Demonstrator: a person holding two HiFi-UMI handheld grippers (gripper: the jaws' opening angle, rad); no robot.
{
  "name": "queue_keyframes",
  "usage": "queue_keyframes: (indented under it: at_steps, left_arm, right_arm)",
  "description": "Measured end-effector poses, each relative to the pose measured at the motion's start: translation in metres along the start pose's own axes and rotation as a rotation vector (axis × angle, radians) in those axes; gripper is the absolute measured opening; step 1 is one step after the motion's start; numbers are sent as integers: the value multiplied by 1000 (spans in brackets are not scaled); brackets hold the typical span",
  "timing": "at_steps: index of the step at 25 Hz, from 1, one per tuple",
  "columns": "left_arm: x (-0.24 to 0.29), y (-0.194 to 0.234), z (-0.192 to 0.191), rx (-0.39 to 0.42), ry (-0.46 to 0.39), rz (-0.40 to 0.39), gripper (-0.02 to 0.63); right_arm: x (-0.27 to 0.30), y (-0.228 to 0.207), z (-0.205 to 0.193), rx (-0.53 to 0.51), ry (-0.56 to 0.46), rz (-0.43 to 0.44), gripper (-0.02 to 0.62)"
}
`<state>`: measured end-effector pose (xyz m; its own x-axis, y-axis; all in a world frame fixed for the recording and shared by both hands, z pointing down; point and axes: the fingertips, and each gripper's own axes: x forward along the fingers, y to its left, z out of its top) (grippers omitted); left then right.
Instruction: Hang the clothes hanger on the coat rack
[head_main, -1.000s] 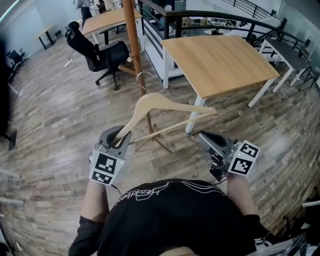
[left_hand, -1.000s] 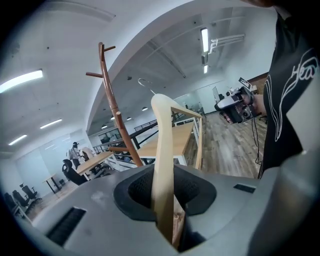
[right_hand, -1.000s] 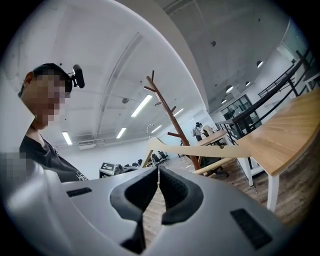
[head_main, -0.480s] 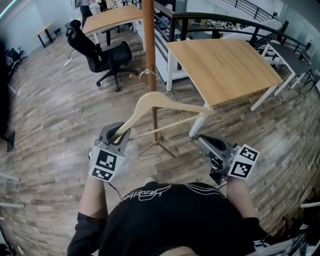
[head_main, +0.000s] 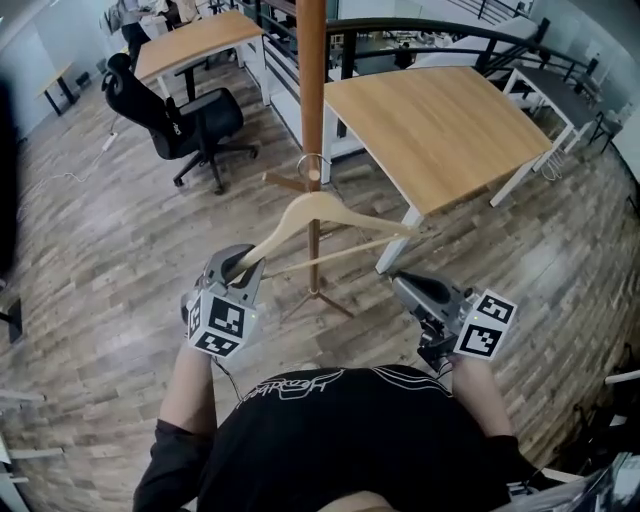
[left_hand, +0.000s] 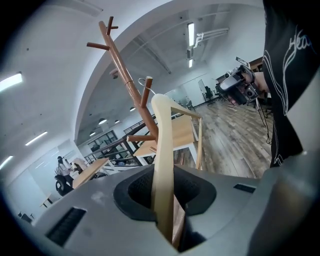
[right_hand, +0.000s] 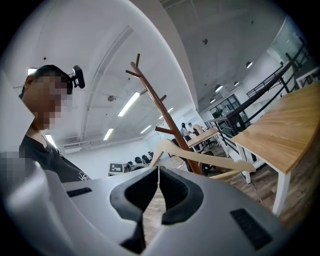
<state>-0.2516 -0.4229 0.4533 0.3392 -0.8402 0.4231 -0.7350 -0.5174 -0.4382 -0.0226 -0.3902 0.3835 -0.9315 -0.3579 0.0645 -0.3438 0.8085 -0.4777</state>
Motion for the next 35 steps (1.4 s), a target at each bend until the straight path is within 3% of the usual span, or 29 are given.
queue_keyframes:
  at_steps: [9, 23, 28, 35]
  left_arm:
    - [44, 12, -24, 68, -2, -70, 72]
    - [71, 31, -39, 99, -46, -119, 74]
    - [70, 38, -42, 26, -80, -144, 75]
    - [58, 42, -26, -83, -159, -152, 200]
  right_arm:
    - [22, -13, -8, 22, -17, -78, 41]
    - [42, -19, -16, 40, -39, -141, 41]
    - [53, -19, -24, 52, -27, -144, 41]
    - [45, -11, -25, 43, -24, -145, 41]
